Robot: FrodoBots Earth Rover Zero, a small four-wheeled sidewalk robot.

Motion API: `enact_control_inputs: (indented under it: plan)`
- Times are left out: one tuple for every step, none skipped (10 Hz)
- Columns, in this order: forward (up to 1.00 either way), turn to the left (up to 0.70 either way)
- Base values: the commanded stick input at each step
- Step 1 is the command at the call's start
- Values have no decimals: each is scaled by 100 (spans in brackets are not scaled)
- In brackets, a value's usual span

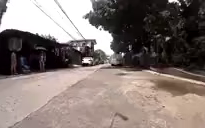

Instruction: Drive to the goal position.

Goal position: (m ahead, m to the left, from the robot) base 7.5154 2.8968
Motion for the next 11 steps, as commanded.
enact_control_inputs:
  plan:
    - [70,0]
    - [70,0]
    - [70,0]
    - [70,0]
    - [70,0]
    - [70,0]
    - [70,0]
    - [70,0]
    - [70,8]
    - [70,19]
    - [70,0]
